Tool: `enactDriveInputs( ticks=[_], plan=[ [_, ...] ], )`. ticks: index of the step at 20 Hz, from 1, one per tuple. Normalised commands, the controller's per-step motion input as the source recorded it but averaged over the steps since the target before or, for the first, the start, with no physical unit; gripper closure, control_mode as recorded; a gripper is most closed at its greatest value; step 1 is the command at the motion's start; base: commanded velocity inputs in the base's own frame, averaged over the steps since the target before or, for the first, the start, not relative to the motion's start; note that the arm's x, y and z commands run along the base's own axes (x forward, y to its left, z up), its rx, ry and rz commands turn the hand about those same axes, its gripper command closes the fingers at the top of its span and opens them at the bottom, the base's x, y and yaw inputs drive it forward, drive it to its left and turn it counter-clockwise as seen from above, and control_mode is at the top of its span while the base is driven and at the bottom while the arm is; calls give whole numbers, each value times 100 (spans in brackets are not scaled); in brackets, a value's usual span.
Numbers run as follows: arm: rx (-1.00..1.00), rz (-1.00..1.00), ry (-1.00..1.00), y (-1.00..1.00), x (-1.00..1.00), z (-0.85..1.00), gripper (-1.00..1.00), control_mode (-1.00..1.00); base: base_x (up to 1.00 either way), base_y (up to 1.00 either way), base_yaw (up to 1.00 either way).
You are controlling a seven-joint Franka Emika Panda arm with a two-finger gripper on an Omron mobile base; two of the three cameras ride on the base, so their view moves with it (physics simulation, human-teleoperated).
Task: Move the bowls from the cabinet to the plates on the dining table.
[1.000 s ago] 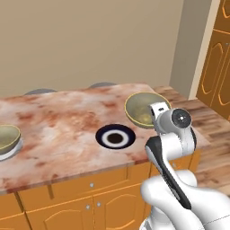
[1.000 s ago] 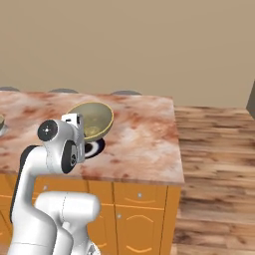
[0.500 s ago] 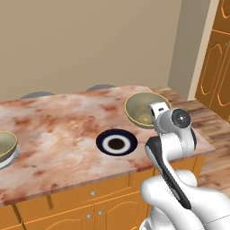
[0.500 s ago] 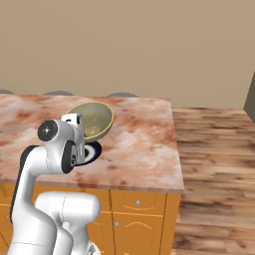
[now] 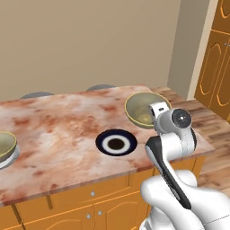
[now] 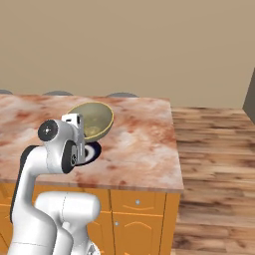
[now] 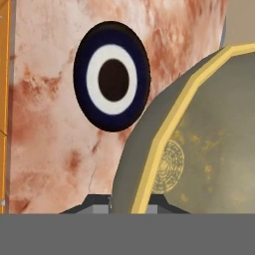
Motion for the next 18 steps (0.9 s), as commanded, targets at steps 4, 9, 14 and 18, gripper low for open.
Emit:
enactDriveInputs(
  ticks=[4,9,14,18],
  plan=[
    [0,0,0,0,0,0,100,100,5,0,0],
    [0,0,1,7,9,-17,100,-100,2,0,0],
    [0,0,5,21,30,-34,100,-100,0,0,0],
    [0,0,2,11,32,-15,100,-100,0,0,0]
  ],
)
